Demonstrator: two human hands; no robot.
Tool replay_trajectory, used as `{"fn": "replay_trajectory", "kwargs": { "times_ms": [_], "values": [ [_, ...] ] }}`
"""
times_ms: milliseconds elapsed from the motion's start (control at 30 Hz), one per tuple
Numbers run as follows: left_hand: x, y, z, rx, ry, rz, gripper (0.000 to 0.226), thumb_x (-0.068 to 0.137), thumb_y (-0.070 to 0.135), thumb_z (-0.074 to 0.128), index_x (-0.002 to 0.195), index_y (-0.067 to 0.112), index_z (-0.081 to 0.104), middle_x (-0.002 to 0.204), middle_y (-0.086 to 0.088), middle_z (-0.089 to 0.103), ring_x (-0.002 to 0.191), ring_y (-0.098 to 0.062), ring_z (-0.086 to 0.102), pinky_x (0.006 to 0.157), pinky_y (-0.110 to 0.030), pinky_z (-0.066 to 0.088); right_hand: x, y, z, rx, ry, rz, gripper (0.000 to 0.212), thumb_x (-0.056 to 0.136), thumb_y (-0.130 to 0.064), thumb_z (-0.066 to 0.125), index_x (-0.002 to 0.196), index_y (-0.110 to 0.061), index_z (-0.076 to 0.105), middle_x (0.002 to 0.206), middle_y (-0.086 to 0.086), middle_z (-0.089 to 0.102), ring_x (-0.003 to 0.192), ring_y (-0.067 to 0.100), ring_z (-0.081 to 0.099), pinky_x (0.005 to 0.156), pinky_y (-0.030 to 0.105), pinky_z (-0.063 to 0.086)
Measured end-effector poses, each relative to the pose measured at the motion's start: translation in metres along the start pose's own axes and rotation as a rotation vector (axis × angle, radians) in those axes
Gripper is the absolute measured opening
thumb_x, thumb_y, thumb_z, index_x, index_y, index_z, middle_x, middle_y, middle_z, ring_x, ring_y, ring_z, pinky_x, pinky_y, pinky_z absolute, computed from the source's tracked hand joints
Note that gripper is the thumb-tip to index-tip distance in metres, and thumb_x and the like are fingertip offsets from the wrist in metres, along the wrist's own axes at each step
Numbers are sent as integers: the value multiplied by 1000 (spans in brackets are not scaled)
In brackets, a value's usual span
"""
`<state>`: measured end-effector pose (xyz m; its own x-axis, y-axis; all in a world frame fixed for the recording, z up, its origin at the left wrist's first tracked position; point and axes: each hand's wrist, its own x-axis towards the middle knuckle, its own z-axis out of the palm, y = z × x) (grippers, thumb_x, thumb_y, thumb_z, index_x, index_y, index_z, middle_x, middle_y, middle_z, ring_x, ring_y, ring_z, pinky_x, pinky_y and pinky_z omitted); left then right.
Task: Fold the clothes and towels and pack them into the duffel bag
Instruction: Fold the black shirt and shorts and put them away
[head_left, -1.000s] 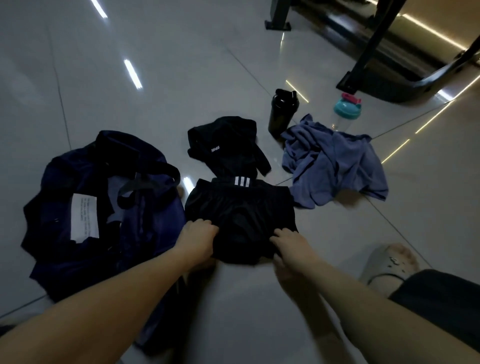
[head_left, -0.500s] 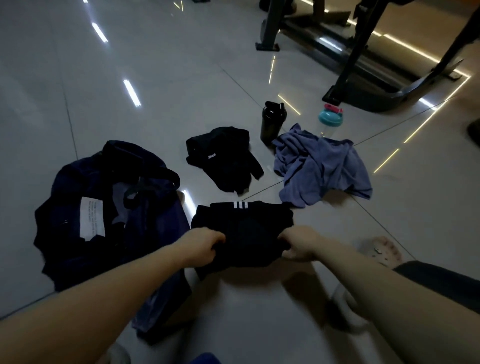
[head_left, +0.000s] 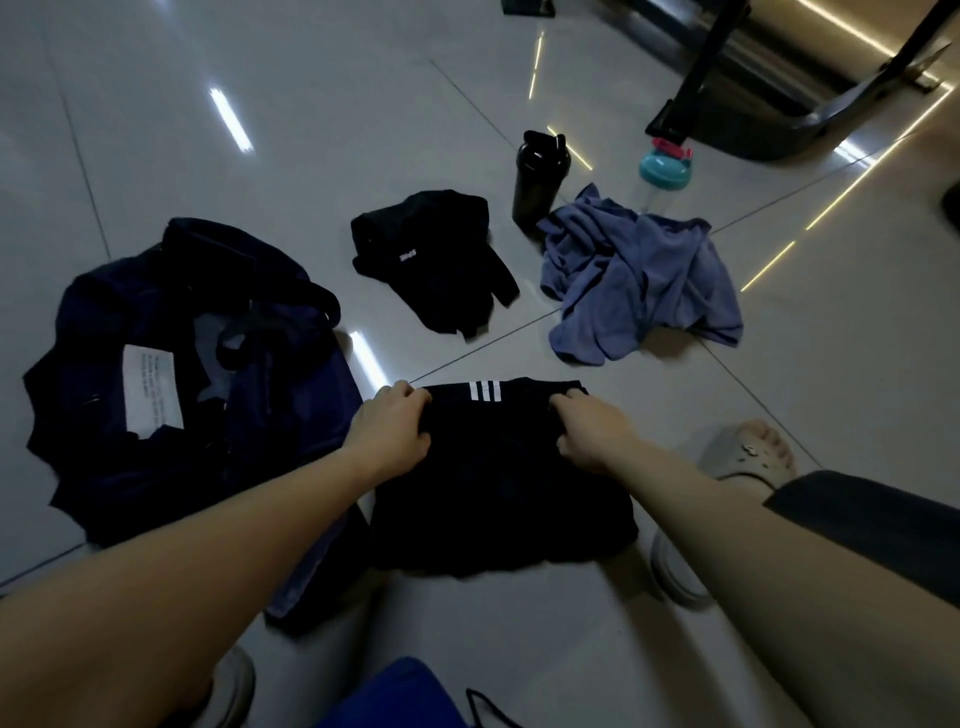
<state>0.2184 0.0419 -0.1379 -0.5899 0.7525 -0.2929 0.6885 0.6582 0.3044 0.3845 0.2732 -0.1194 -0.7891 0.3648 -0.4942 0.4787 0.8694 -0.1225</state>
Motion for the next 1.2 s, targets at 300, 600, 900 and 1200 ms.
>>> {"fn": "replay_trajectory", "kwargs": {
  "times_ms": [300, 600, 900, 1200],
  "values": [
    [36, -22, 12, 83, -102, -70, 53, 84, 34, 68, 133, 21, 53, 122, -3, 59, 112, -26, 56, 89, -41, 50, 29, 24, 27, -109, -33, -14, 75, 89, -26, 60, 156, -17, 28, 158, 8, 32, 143, 31, 34, 111, 45, 37],
    [51, -35, -3, -563, -191, -184, 14, 86, 26, 78, 98, 24, 72, 94, 3, 74, 86, -14, 71, 84, -35, 59, 44, 35, 30, -152, 127, 73, 46, 87, -35, 62, 126, -14, 51, 120, 13, 51, 114, 36, 48, 90, 43, 41],
    [49, -27, -2, -726, -126, -335, 26, 97, 33, 65, 115, 16, 71, 100, -1, 75, 88, -19, 73, 87, -40, 60, 55, 48, 4, 137, 304, 125, 23, 86, -19, 62, 109, -14, 59, 114, 14, 54, 100, 38, 55, 78, 43, 49],
    [42, -1, 6, -334, -272, -509, 59, 78, 49, 81, 118, 11, 60, 108, -7, 67, 98, -27, 67, 84, -36, 58, 10, -44, 10, 148, 290, -163, 11, 89, -27, 56, 94, -18, 57, 87, 8, 67, 78, 34, 63, 64, 38, 47]
  ]
}}
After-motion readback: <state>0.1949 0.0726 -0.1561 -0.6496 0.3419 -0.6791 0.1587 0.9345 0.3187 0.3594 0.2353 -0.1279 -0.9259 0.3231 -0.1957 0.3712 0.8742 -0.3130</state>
